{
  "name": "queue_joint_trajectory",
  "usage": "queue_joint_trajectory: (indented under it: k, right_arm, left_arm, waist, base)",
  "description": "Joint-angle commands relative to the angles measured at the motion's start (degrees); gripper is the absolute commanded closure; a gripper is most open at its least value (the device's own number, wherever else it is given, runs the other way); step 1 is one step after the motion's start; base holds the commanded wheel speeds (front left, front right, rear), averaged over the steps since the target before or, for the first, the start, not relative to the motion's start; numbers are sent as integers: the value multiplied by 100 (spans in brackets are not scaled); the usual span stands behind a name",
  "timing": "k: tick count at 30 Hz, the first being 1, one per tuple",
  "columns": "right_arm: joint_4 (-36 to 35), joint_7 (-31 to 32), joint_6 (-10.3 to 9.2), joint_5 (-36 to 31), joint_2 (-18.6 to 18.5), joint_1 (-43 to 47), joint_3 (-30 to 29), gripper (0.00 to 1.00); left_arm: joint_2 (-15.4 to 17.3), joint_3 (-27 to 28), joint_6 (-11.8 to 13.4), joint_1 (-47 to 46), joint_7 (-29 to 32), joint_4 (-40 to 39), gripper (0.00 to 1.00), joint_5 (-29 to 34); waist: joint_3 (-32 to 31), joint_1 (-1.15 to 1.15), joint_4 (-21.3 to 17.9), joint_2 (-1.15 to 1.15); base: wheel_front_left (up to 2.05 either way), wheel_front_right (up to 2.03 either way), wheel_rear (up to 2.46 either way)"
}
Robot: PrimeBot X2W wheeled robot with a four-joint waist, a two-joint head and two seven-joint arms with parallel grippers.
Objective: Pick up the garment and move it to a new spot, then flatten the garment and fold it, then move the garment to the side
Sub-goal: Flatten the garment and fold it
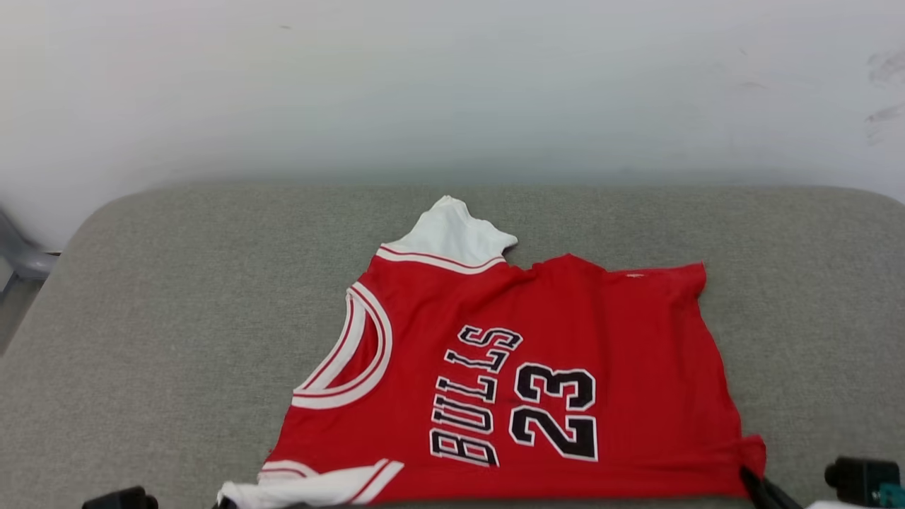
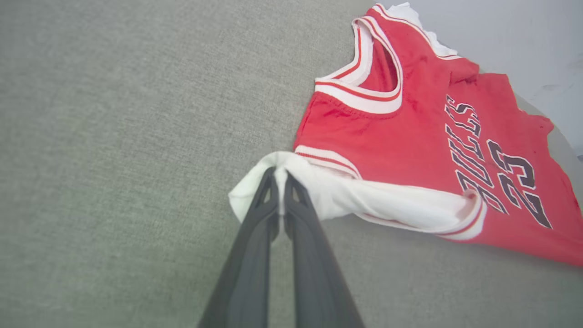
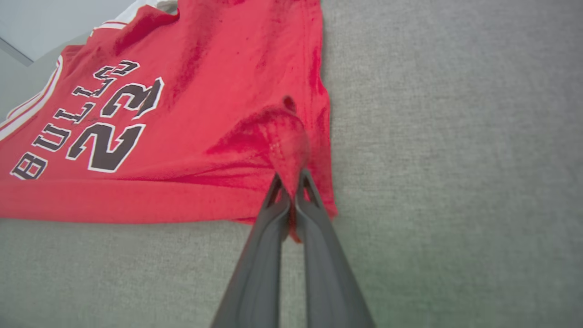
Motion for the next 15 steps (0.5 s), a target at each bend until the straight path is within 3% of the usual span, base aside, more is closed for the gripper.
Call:
queue_joint_trajectory:
  k: [1,8,15]
  right_arm:
    - [-100,75,-72,-65,-47,187,-227,100]
    - [-1366,910,-73,-745,526,1132,-1170,100]
    - [-2224,1539,-52,-1233,935,1079,-1414,100]
  left_arm:
    - [180,148,180,165,27,-80,100,-36]
    - [461,291,660,736,336,-1118,100,-167]
    - [549,87,617,138,595,-1435,100,56]
  waist:
    - [-5,2,24,-1]
    - [16,2,104,-1]
    - [119,2,104,-1]
  base:
    - [0,0,0]
    - [0,0,0]
    - [0,0,0]
